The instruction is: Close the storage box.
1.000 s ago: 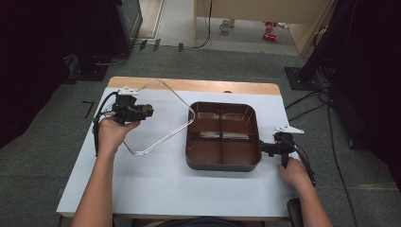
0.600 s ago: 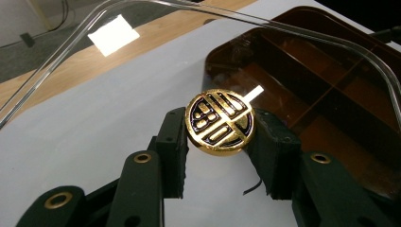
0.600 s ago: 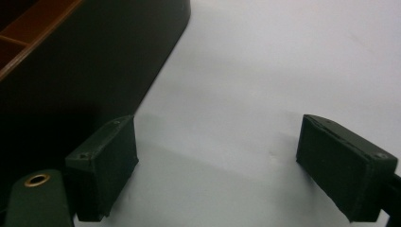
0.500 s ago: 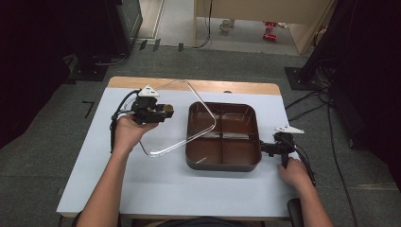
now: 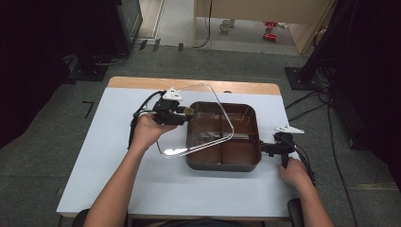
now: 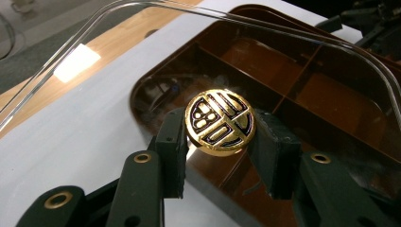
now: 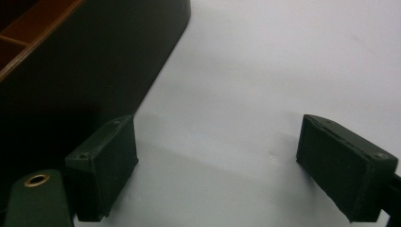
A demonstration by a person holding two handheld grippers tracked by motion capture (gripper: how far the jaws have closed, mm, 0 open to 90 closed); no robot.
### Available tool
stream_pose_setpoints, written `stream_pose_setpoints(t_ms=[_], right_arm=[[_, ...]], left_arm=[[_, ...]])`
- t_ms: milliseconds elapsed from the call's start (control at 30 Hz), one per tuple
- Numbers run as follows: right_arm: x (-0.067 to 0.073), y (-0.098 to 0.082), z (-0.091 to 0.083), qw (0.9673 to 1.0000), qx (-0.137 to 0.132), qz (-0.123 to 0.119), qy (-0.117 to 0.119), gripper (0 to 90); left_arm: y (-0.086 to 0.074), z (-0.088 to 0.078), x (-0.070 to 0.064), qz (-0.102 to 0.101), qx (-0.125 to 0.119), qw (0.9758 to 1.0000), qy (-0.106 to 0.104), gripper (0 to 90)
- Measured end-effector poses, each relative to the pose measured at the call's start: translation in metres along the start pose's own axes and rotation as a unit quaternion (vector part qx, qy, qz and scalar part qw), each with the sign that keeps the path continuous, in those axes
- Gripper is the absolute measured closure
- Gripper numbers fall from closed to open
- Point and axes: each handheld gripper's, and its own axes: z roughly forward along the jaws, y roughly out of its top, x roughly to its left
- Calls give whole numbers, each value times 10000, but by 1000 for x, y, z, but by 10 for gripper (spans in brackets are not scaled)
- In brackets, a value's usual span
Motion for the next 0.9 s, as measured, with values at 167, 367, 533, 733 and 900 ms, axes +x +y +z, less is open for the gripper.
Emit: stream_pose_setpoints(t_ms=[167,367,533,733,900], right_arm=[[0,0,0,10000,3,-2,1,128],[0,0,0,10000,3,-2,2,128],[0,0,0,10000,5,0,2,128],[0,0,0,10000,1,-9,3,128],[0,0,0,10000,-1,-8,4,128]], left_arm=[[4,17,-6,158,74,9997,-175,597],[7,37,-12,377,184,9986,-316,597],[5,48,-12,394,255,9978,-477,597],[4,64,-17,501,451,9961,-576,597],[6,73,-25,647,427,9945,-707,597]])
